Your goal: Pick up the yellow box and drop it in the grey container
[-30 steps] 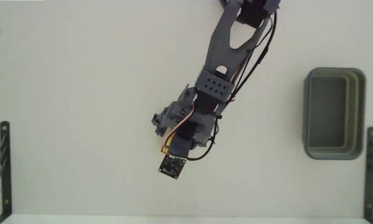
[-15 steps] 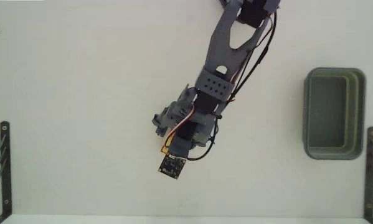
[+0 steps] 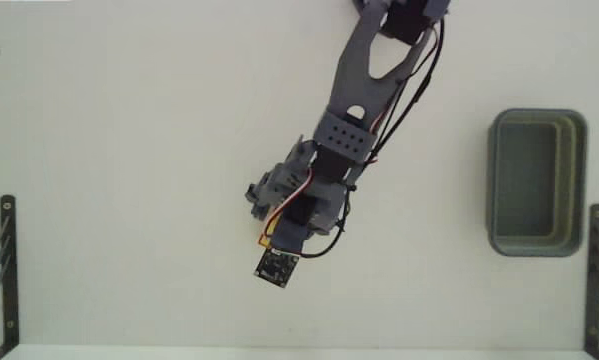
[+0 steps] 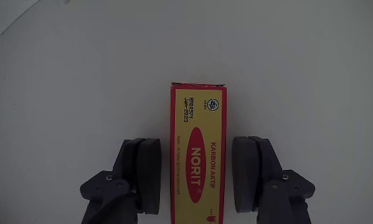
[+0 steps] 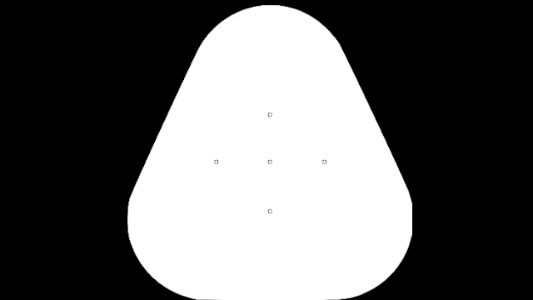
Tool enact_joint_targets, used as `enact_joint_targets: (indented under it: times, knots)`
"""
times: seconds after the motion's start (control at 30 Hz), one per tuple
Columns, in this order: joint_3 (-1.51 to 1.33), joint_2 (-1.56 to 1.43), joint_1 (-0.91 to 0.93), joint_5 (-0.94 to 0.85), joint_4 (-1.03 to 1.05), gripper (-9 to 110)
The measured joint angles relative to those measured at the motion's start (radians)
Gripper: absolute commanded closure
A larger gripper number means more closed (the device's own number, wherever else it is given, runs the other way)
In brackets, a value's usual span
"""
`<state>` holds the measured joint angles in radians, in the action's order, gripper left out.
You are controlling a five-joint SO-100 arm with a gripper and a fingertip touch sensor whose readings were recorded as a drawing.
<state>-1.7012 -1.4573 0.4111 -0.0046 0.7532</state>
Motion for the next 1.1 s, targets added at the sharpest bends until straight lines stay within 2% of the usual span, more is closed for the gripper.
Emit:
enact_joint_targets:
  times: [1.1]
  knots:
    - [0.0,0.0,0.0,0.0,0.0,43]
